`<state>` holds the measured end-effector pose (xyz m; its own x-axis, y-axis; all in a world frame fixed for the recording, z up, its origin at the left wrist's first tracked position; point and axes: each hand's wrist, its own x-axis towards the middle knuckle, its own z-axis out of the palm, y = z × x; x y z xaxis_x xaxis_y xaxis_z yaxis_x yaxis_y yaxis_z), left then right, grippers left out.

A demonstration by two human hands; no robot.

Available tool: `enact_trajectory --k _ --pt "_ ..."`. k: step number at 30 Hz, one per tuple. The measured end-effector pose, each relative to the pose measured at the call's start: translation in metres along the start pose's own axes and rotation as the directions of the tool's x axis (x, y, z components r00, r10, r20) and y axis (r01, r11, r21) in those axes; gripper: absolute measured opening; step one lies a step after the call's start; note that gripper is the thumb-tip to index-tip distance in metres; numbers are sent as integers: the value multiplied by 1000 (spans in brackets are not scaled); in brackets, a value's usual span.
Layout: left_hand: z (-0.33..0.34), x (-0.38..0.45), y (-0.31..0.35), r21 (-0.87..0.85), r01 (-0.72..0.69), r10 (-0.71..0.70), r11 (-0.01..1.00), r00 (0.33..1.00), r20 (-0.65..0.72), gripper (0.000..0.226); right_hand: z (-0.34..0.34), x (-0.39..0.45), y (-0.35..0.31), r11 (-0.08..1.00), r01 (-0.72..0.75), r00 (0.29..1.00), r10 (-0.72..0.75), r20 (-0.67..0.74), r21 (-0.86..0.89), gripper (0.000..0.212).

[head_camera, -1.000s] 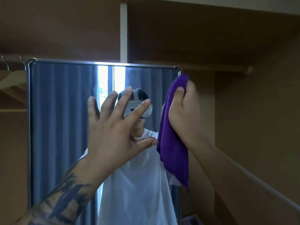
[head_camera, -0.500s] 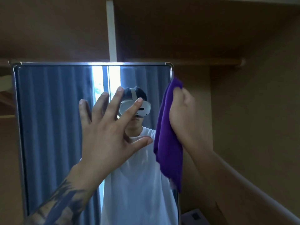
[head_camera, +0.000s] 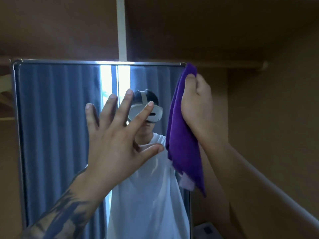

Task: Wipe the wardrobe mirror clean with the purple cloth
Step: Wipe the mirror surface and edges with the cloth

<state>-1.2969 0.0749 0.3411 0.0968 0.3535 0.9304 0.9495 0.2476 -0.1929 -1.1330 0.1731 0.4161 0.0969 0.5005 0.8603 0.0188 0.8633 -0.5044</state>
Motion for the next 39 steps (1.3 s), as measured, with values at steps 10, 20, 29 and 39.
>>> enact_trajectory --k 10,20,29,39 --pt "-1 1 3 -10 -13 13 1000 1000 2 95 6 13 -11 897 263 960 -279 8 -355 44" --pt "-3 2 4 14 0 0 1000 1000 8 97 1 -37 28 989 15 999 -20 -27 -145 31" --pt "-2 1 3 -27 -7 7 1000 1000 -15 97 15 19 -23 715 397 886 -463 35 -575 37" --pt "-4 3 3 2 52 -52 999 998 40 117 43 30 -53 384 687 708 -546 448 -617 41"
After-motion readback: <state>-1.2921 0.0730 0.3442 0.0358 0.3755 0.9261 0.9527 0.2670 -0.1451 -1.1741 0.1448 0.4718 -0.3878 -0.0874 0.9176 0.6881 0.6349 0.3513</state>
